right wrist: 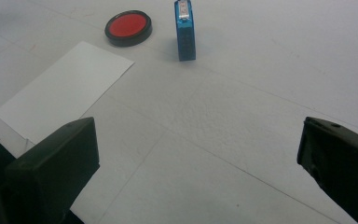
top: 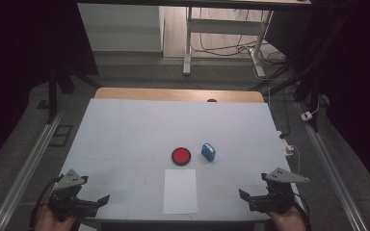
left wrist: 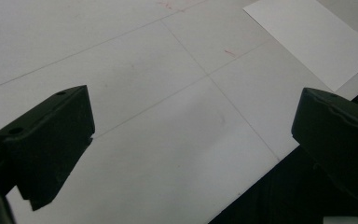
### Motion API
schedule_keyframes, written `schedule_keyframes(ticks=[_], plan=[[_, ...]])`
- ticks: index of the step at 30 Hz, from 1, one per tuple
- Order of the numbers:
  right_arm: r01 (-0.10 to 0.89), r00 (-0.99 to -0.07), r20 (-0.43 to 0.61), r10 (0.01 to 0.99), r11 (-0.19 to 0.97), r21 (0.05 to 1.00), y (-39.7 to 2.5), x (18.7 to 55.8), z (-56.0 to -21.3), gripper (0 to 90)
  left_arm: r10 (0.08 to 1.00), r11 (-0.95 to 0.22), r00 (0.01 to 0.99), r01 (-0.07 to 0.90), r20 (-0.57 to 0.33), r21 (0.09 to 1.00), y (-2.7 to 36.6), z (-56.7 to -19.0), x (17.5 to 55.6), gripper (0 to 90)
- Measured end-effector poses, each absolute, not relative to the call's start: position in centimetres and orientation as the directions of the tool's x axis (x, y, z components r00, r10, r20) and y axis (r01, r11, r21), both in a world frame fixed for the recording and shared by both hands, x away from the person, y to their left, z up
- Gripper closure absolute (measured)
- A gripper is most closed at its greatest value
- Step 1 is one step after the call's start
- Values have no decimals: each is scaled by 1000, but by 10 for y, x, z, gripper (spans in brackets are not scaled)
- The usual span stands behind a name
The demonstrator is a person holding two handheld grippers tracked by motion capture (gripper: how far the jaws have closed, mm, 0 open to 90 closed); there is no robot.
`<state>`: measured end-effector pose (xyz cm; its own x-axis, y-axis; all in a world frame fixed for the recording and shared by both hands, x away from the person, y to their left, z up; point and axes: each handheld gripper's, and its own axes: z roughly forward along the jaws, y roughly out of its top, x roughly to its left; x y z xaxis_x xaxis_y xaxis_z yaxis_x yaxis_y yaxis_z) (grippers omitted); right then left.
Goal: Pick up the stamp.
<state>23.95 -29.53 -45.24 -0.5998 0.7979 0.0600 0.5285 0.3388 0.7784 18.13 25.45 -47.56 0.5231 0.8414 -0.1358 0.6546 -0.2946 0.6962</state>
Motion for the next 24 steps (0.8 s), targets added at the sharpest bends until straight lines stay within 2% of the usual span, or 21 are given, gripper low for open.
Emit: schedule_keyframes(ticks=[7, 15, 24], plan=[[500, -627, 52, 777, 351, 792, -292, 241, -449, 0, 835, -304, 533, 654, -136, 693, 254, -475, 182, 0], [481, -664, 58, 746, 366, 797, -290, 245, -450, 0, 803, -304, 564, 663, -190, 684, 257, -477, 185, 0], [464, -690, 72, 720, 363, 808, -281, 251, -448, 0, 791, -324, 585, 647, -177, 690, 255, -477, 184, 0]])
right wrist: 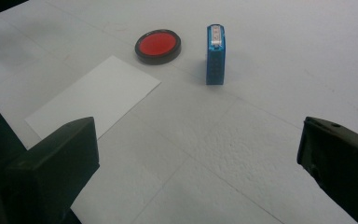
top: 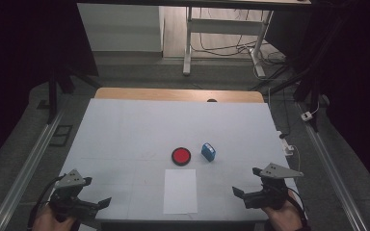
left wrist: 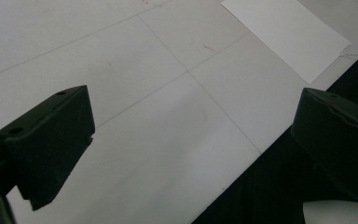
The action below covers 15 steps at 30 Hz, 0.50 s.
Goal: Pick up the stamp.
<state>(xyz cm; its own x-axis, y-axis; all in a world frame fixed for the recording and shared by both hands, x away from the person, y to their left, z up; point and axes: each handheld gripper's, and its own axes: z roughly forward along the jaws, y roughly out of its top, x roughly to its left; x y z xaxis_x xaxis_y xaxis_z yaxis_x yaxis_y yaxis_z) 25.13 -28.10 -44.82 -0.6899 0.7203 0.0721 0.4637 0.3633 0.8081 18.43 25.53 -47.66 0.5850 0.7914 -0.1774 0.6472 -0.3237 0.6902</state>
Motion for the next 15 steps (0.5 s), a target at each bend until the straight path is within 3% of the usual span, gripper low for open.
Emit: schedule_keyframes(ticks=[15], plan=[[474, -702, 73, 708, 389, 790, -263, 264, -447, 0, 789, -306, 588, 625, -177, 718, 258, -476, 183, 0]])
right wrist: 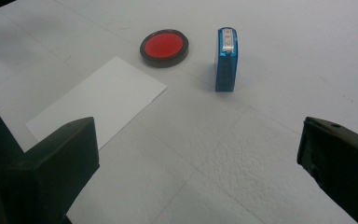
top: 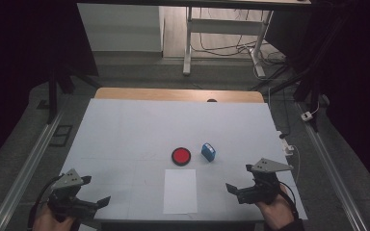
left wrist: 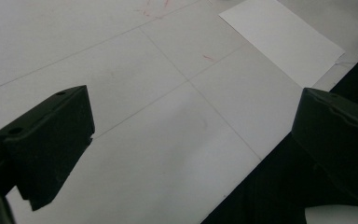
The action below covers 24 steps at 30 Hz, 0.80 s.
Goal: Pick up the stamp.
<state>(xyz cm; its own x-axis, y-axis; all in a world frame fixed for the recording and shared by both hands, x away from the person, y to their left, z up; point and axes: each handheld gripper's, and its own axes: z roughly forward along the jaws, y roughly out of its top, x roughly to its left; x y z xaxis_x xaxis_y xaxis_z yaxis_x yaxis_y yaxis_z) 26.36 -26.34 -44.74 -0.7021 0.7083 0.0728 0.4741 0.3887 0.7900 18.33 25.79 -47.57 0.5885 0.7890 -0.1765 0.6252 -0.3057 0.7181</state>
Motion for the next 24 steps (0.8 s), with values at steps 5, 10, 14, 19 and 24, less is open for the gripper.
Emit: schedule_keyframes(ticks=[5, 10, 14, 19, 24], plan=[[480, -704, 80, 705, 390, 786, -257, 270, -447, 0, 796, -303, 578, 633, -176, 712, 258, -476, 184, 0], [492, -705, 95, 702, 388, 780, -251, 278, -445, 0, 796, -318, 583, 634, -165, 705, 256, -477, 184, 0], [491, -702, 81, 708, 398, 775, -246, 284, -445, 0, 799, -313, 577, 637, -166, 705, 256, -477, 184, 0], [500, -688, 58, 723, 415, 760, -239, 290, -450, 0, 801, -288, 568, 642, -189, 710, 259, -477, 185, 0], [505, -689, 52, 723, 428, 750, -236, 294, -452, 0, 799, -293, 571, 644, -188, 707, 259, -477, 185, 0]])
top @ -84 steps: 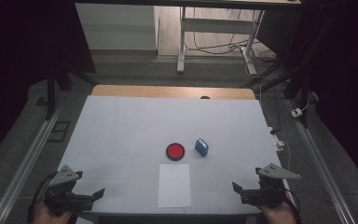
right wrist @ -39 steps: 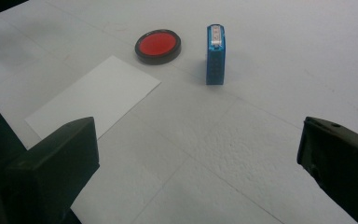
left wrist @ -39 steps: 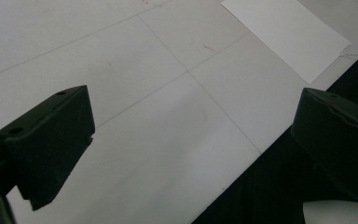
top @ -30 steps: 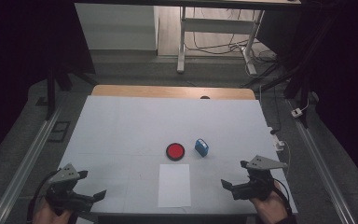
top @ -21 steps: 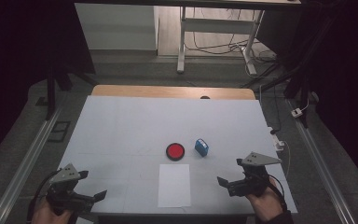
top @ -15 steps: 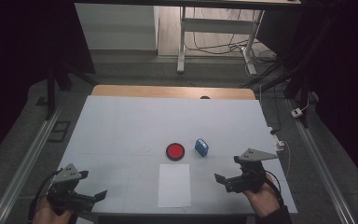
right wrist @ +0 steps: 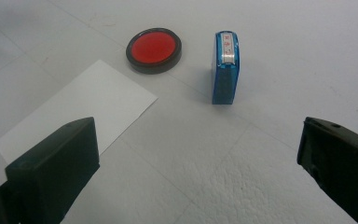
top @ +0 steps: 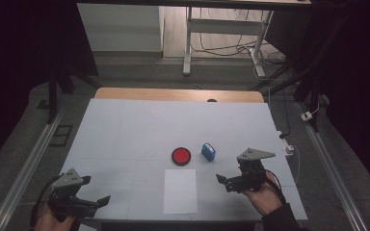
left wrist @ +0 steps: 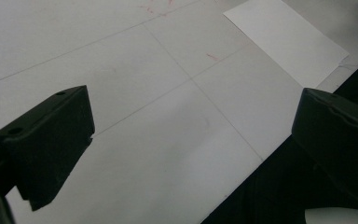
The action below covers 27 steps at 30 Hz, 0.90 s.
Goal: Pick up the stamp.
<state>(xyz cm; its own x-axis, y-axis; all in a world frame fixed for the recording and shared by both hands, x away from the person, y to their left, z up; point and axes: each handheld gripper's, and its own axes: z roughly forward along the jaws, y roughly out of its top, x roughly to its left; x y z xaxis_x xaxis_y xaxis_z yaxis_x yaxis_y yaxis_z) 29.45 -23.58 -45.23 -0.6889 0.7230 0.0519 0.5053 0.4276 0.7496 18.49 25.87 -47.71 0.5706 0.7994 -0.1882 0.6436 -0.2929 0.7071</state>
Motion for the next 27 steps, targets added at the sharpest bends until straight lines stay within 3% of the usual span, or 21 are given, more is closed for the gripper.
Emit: schedule_keyframes(ticks=[27], plan=[[515, -699, -16, 715, 519, 682, -196, 347, -466, 0, 793, -300, 579, 643, -190, 704, 258, -478, 185, 0]])
